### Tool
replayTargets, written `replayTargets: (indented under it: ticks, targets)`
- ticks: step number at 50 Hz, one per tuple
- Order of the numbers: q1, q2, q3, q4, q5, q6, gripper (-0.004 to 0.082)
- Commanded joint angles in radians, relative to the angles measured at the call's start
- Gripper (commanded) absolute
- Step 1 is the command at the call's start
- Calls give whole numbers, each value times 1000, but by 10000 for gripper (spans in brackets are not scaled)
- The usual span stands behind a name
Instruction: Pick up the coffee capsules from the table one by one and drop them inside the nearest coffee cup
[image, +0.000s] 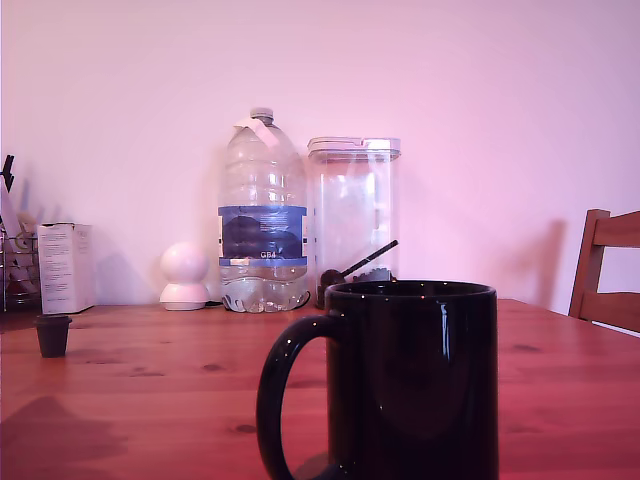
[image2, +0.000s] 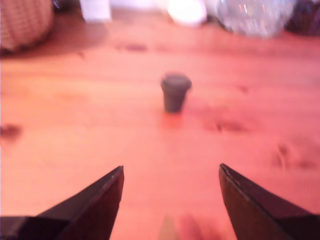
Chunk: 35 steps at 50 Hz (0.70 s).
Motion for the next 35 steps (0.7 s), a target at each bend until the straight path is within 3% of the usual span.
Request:
replayTargets:
  ticks: [1,11,16,22,35]
  targets:
    - [-3,48,-2,46,-5,-3,543]
    - [-3,196,29,186,-6,6,543]
    - [-3,267,58,242,-5,34,543]
    - [-3,344,100,269,-4,68,543]
    - [-3,501,194,322,18,84,535]
